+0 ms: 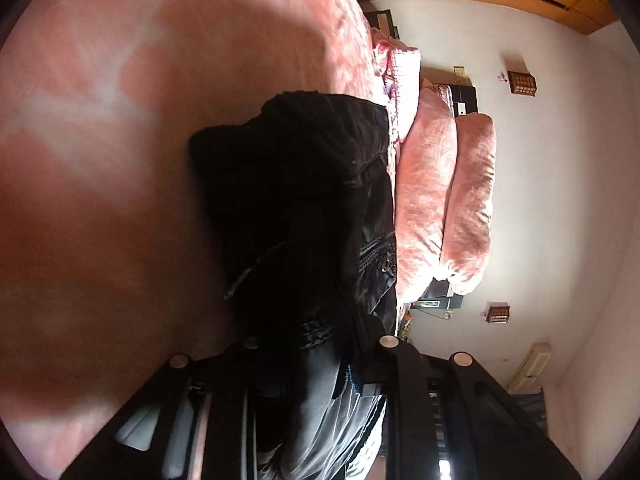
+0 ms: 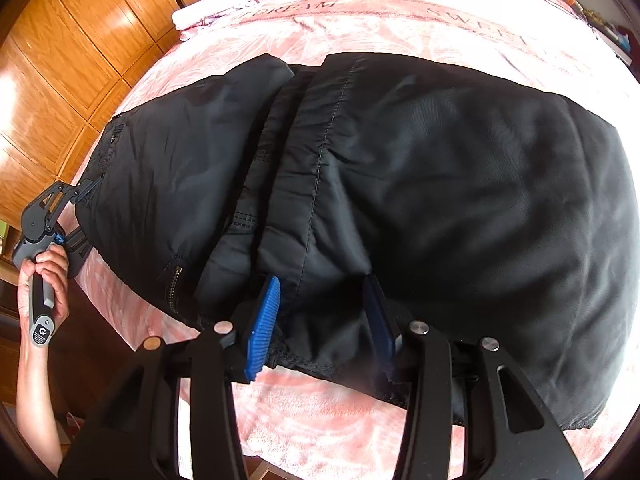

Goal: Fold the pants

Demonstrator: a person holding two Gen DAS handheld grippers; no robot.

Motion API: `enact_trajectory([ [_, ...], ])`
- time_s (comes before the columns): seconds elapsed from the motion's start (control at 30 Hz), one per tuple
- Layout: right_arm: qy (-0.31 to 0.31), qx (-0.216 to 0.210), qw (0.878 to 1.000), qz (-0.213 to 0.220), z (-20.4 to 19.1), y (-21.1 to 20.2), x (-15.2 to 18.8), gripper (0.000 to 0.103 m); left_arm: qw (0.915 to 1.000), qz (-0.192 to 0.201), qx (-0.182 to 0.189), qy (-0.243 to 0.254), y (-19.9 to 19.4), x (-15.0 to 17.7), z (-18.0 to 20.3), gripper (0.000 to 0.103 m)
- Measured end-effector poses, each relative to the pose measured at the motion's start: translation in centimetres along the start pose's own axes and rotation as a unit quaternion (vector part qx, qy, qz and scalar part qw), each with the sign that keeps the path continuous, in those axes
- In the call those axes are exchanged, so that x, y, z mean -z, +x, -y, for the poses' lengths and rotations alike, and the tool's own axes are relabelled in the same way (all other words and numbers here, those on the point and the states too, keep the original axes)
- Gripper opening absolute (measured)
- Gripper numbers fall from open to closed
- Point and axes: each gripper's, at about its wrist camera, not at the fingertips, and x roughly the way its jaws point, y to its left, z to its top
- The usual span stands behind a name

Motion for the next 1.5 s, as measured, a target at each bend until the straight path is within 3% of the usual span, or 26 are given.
enact_trajectory([
  [0.17,0.01,-0.007,1.0,0.001,0.4,-0.1,0.0,0.045,0.9989,0.021,0.028,0.031,-0.8,1.1,3.6,0.015],
  [0.27,0.012,-0.008,1.0,0.006,0.6,-0.9,0.2,0.049,0.9919,0.033,0.028,0.119,-1.1,3.1,8.3,0.015],
  [0.37,0.015,-0.01,1.0,0.022,1.1,-2.1,0.7,0.049,0.9762,0.029,0.027,0.213,-0.9,5.6,13.0,0.015],
  [0.5,0.034,-0.011,0.998,0.043,2.6,-4.0,1.3,0.049,0.943,-0.001,0.025,0.332,0.2,10.7,18.3,0.015],
  [0.7,0.075,-0.011,0.994,0.072,6.1,-6.7,2.3,0.049,0.8766,-0.068,-0.016,0.476,4.4,19.4,21.5,0.016],
  [0.8,0.101,-0.011,0.992,0.081,8.2,-7.6,2.9,0.049,0.8489,-0.095,-0.045,0.518,6.7,22.7,21.3,0.017],
  [0.93,0.12,-0.008,0.988,0.092,10.5,-8.7,3.6,0.049,0.7951,-0.12,-0.093,0.587,9.8,27.2,20.6,0.019],
  [1.0,0.122,-0.006,0.988,0.097,11.4,-9.2,4.0,0.049,0.7779,-0.14,-0.109,0.603,11.3,28.8,20.1,0.021],
  [1.07,0.122,-0.004,0.987,0.1,11.9,-9.3,3.9,0.049,0.7661,-0.161,-0.123,0.61,12.6,30.1,19.1,0.024],
  [1.17,0.118,0.001,0.988,0.101,12.6,-9.7,3.9,0.054,0.7559,-0.189,-0.136,0.612,14.0,31.5,18.1,0.039],
  [1.23,0.119,0.004,0.987,0.103,13.1,-10.0,3.9,0.057,0.7507,-0.216,-0.134,0.61,14.1,32.6,17.5,0.058],
  [1.33,0.129,-0.003,0.986,0.11,13.9,-10.7,4.0,0.061,0.7396,-0.243,-0.123,0.615,13.3,33.8,17.1,0.065],
  [1.37,0.135,-0.008,0.984,0.112,14.2,-11.1,4.3,0.063,0.7407,-0.246,-0.122,0.613,13.1,33.6,17.0,0.065],
  [1.43,0.146,-0.027,0.981,0.121,14.7,-11.8,4.5,0.072,0.7561,-0.25,-0.113,0.594,12.3,32.5,17.1,0.066],
  [1.5,0.154,-0.044,0.979,0.127,14.8,-12.4,4.6,0.075,0.7816,-0.253,-0.103,0.561,11.5,30.5,17.1,0.066],
])
